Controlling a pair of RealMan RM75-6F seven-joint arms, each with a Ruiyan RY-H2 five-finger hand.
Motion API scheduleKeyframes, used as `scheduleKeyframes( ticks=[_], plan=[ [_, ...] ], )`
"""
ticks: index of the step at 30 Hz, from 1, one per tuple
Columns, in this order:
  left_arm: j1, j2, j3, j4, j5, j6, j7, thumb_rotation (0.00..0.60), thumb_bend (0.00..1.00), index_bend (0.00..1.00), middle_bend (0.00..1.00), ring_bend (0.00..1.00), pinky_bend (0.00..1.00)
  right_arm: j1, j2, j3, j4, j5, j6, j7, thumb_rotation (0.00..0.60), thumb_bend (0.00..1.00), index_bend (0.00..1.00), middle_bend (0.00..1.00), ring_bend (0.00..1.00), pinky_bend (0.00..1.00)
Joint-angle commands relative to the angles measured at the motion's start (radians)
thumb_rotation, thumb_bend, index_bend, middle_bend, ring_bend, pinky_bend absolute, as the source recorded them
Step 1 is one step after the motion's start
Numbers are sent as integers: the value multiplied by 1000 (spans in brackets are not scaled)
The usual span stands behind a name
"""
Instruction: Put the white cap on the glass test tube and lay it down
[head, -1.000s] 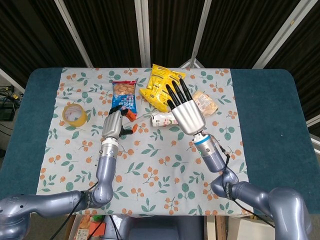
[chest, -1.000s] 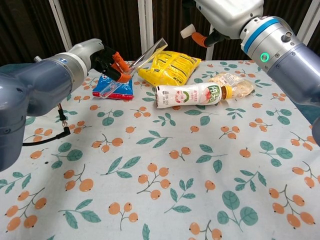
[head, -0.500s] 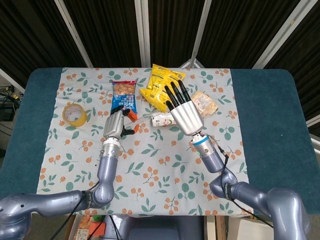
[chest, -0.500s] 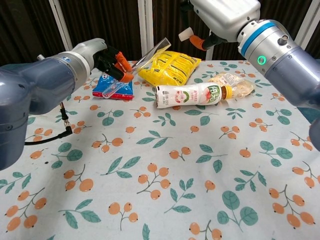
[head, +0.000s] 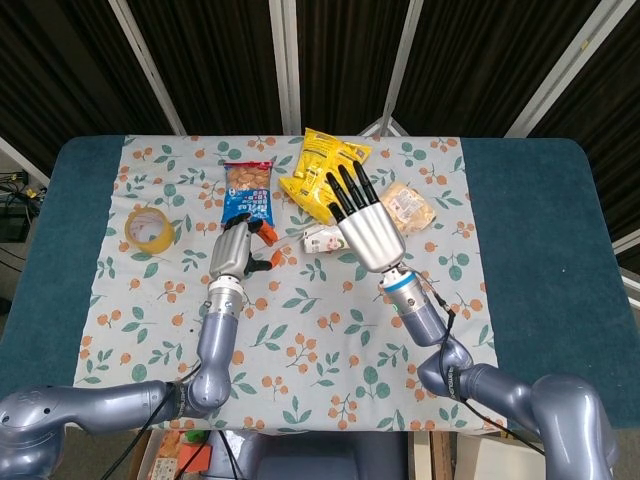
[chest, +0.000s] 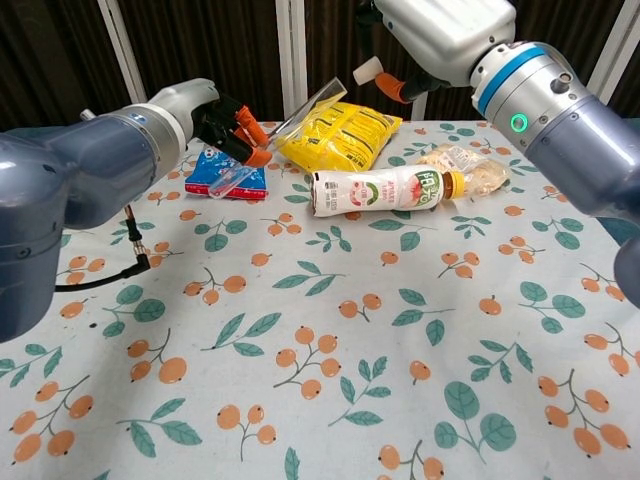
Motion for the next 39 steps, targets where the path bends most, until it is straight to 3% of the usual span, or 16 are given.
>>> scheduleKeyframes(
  ticks=[1,39],
  plan=[
    [0,-1,0,-1,-2,0,-2,600,516,723,489,103,0,-1,-1,-2,2,0,-1,0,600,465,582,172,0,0],
    [-16,-12,-8,-16,-31,13,6,600,516,724,489,118,0,-3,-8,-7,-4,0,2,-2,600,466,582,172,0,0]
  ],
)
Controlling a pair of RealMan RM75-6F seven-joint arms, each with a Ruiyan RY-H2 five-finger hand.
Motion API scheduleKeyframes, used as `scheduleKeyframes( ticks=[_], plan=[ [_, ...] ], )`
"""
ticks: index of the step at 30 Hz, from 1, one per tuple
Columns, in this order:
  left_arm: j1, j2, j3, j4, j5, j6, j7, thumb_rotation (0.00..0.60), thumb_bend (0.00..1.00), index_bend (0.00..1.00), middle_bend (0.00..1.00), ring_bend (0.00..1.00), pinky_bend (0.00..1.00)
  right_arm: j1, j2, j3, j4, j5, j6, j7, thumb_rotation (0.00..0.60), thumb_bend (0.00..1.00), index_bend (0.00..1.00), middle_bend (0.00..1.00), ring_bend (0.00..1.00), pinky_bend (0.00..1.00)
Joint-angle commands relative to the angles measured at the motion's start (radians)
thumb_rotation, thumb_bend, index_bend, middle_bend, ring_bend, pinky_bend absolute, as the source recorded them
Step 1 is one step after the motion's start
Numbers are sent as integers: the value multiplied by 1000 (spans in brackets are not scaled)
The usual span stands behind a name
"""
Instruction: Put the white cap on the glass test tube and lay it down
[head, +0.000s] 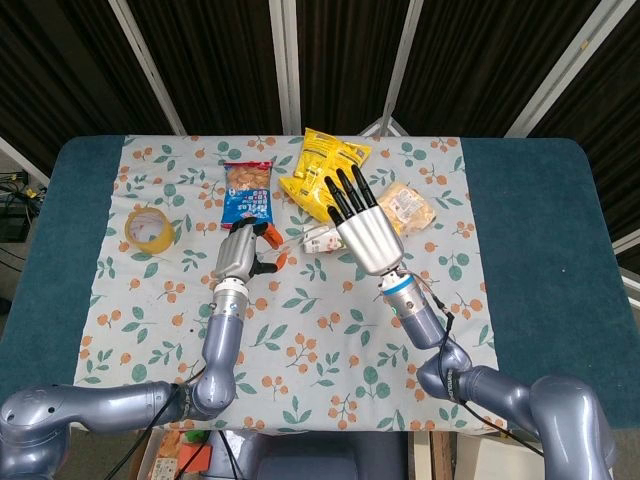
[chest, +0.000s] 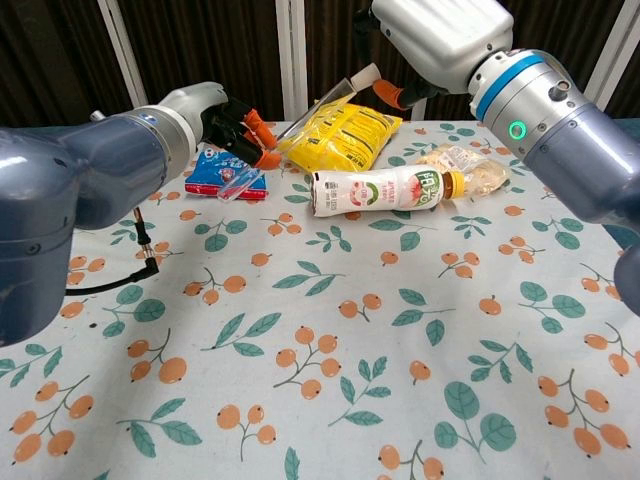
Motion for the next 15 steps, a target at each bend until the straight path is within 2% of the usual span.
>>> scheduleKeyframes(
  ticks=[1,15],
  plan=[
    [1,0,0,-3,0,1,-1,600,516,724,488,117,0,0,-1,1,-1,1,-1,-1,600,466,582,172,0,0],
    [-6,3,-17,-21,-23,8,2,600,516,726,489,118,0,-2,3,-1,-14,-1,0,-9,600,466,582,172,0,0]
  ],
)
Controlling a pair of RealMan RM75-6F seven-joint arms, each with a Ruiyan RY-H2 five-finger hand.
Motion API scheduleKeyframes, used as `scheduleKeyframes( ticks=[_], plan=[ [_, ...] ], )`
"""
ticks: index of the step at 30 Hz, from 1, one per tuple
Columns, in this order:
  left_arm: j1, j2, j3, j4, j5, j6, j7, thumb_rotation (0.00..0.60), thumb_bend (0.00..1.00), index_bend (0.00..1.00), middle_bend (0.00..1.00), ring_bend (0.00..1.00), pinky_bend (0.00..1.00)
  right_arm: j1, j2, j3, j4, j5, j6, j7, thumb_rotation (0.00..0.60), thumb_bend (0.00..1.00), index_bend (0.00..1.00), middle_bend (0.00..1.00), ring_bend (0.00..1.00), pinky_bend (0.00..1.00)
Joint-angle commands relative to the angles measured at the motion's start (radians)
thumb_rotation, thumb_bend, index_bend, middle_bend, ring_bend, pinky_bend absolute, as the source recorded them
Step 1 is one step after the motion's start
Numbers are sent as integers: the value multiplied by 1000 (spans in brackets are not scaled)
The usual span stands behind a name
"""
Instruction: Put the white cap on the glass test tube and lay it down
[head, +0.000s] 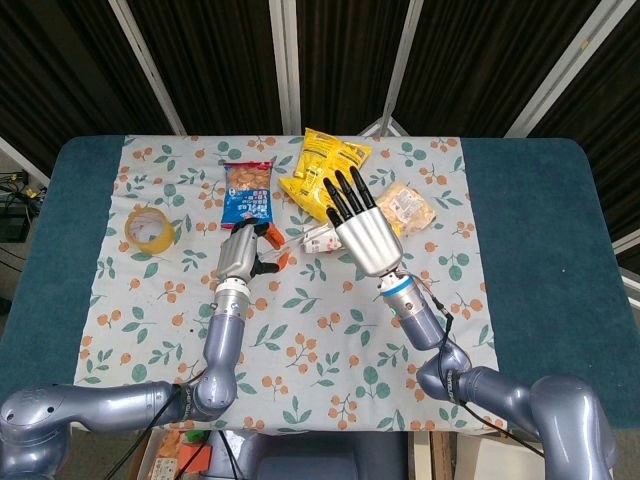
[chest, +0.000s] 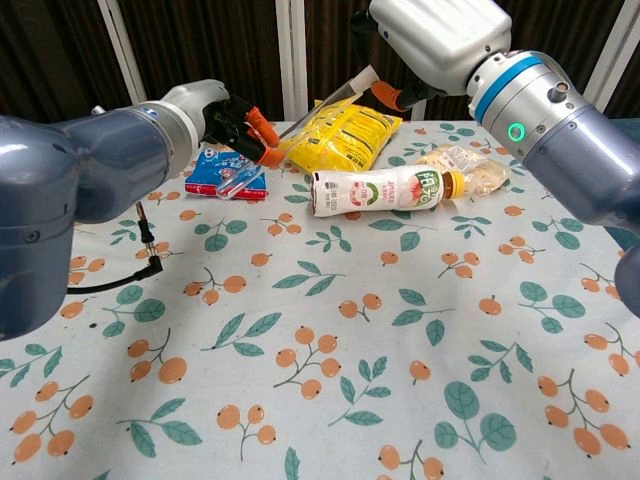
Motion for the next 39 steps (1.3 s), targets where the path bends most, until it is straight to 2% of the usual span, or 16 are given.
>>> scheduleKeyframes(
  ticks=[1,7,39],
  plan=[
    [0,2,3,-1,3,1,0,600,516,726,489,118,0,-1,1,1,-2,2,-1,-1,600,466,582,172,0,0],
    [3,4,22,5,35,1,-7,600,516,726,489,118,0,-3,2,1,-5,5,-4,-4,600,465,582,173,0,0],
    [-9,-13,38,42,99,-8,-21,600,516,728,489,118,0,-3,3,2,-18,6,-11,3,600,465,582,172,0,0]
  ],
)
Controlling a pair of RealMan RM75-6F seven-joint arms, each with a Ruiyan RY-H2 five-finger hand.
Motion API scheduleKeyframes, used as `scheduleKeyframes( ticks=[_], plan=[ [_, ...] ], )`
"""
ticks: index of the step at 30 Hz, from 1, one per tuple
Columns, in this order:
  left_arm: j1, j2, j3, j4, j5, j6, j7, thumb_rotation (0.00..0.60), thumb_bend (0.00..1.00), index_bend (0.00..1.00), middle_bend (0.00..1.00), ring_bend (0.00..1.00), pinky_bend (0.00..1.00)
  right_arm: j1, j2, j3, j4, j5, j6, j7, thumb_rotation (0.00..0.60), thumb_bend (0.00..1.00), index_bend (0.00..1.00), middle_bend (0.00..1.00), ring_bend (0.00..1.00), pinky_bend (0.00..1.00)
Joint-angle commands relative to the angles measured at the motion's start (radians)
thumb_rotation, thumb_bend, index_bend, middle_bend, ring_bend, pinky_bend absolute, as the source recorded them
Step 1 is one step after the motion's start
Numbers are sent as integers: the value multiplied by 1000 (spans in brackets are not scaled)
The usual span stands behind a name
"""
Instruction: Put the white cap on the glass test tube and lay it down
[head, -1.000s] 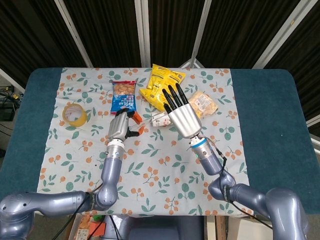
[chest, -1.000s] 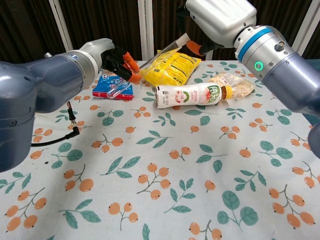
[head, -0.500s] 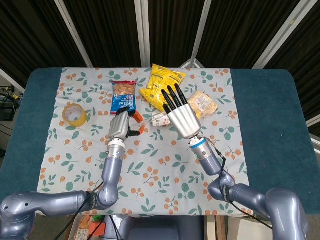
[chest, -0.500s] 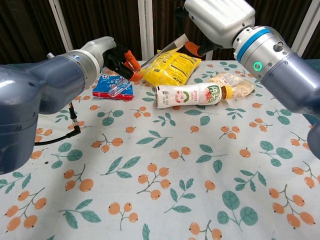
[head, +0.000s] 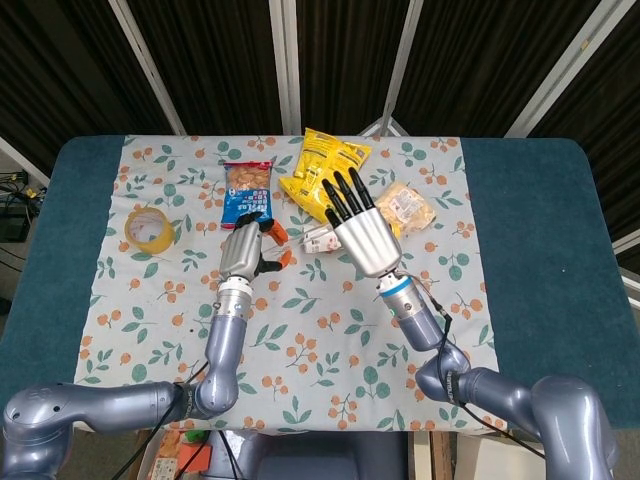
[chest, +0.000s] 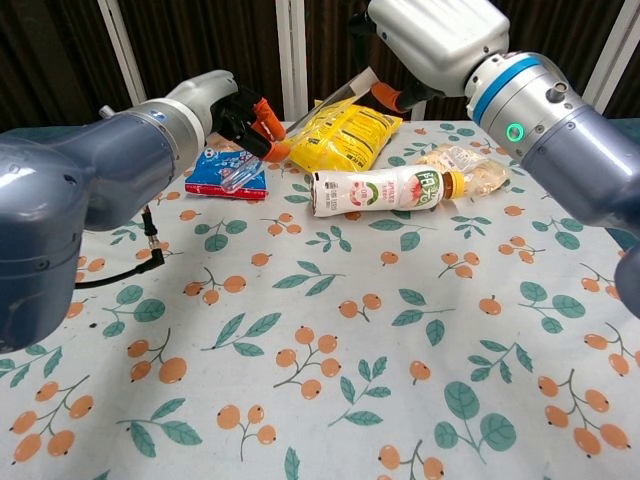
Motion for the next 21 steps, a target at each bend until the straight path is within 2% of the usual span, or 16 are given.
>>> scheduleKeyframes(
  ticks=[1,6,9,12,14,17,21],
  plan=[
    [0,0,-1,1,1,1,1,600,516,728,489,118,0,-1,1,1,-1,1,1,-1,600,465,582,172,0,0],
    [0,0,-4,-3,4,4,1,600,516,728,489,118,0,-3,5,0,-6,1,0,-5,600,465,577,173,0,0],
    [1,0,-4,-8,6,7,2,600,516,728,488,117,0,-5,9,-4,-10,0,-1,-13,600,465,537,172,0,0],
    [1,0,-5,-11,11,10,-1,600,516,728,489,118,0,-10,13,-5,-18,3,-3,-19,600,466,391,144,0,0],
    [2,-1,-6,-12,15,13,-4,600,516,728,489,118,0,-14,18,-7,-23,4,-3,-24,600,466,256,96,0,0],
    [3,-3,-7,-15,23,16,-9,600,517,729,489,118,0,-18,24,-8,-30,4,-2,-28,600,465,172,66,0,0],
    [6,-2,-6,-19,30,19,-13,600,516,730,489,117,0,-22,31,-8,-40,6,-3,-34,600,466,143,53,0,0]
  ],
)
